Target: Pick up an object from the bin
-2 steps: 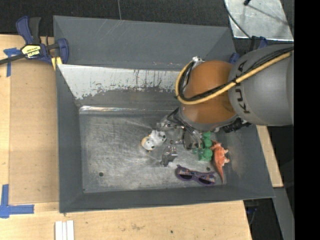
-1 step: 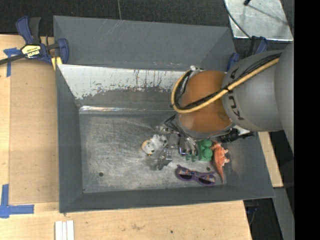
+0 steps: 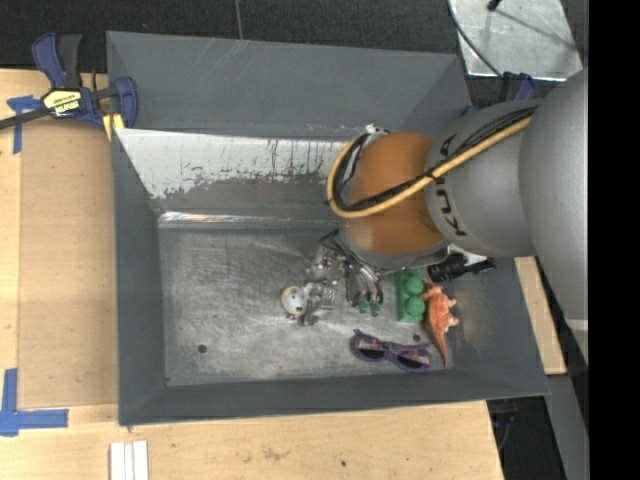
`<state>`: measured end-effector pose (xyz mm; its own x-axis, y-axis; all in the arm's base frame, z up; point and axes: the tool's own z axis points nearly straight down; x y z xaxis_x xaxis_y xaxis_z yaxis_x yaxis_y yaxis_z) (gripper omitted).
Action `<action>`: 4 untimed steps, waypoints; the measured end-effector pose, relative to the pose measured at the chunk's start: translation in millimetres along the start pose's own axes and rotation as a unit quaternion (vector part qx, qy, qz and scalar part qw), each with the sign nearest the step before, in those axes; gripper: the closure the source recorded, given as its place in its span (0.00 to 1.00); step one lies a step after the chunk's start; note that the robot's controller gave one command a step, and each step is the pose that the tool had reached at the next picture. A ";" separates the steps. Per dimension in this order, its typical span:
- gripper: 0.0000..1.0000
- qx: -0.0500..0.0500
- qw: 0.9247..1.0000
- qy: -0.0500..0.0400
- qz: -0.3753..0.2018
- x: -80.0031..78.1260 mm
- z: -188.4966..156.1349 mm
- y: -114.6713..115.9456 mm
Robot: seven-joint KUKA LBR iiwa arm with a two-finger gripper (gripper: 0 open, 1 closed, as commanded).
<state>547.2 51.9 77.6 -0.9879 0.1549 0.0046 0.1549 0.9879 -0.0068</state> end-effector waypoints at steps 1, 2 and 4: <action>1.00 0.000 1.000 0.000 0.000 0.0 0.0 0.1; 1.00 -0.001 1.000 -0.001 0.001 1.0 -4.4 0.0; 1.00 -0.003 1.000 -0.003 0.000 1.0 -41.8 0.5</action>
Offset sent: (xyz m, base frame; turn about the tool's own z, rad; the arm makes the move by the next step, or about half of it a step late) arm 0.0000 -0.0003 0.0593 0.0000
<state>546.5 52.8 119.4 -0.9878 0.1558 -0.0024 0.1558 0.9878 -0.0001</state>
